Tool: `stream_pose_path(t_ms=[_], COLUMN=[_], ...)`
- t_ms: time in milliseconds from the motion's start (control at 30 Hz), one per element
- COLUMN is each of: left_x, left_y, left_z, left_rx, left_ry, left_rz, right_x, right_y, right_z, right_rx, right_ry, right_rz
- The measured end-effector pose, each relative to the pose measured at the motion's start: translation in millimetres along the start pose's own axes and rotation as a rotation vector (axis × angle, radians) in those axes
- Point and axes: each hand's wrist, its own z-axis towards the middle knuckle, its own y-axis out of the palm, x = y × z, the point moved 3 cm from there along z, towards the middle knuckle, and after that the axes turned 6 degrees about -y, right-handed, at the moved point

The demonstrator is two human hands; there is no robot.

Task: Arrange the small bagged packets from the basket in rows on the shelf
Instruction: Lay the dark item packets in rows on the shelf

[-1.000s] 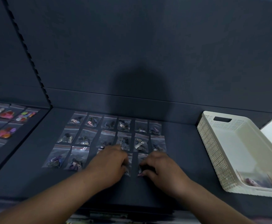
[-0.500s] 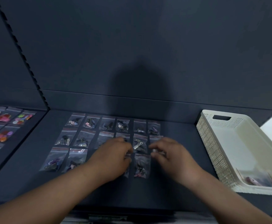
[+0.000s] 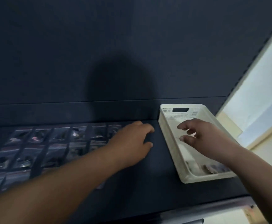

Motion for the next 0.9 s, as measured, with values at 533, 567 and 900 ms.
stream_pose_path(t_ms=[533, 567, 900], left_x=[54.0, 53.6, 58.7], left_y=[56.8, 56.9, 63.2], left_z=[50.4, 50.6, 53.1], left_rx=[-0.254, -0.251, -0.237], left_ry=[-0.146, -0.156, -0.224], left_rz=[0.015, 0.008, -0.143], right_x=[90.3, 91.3, 88.6], right_y=[14.6, 13.8, -19.8], right_z=[-17.3, -14.1, 16.6], right_rx=[-0.709, -0.702, -0.336], right_ry=[0.115, 0.101, 0.215], right_rz=[-0.343, -0.297, 0.884])
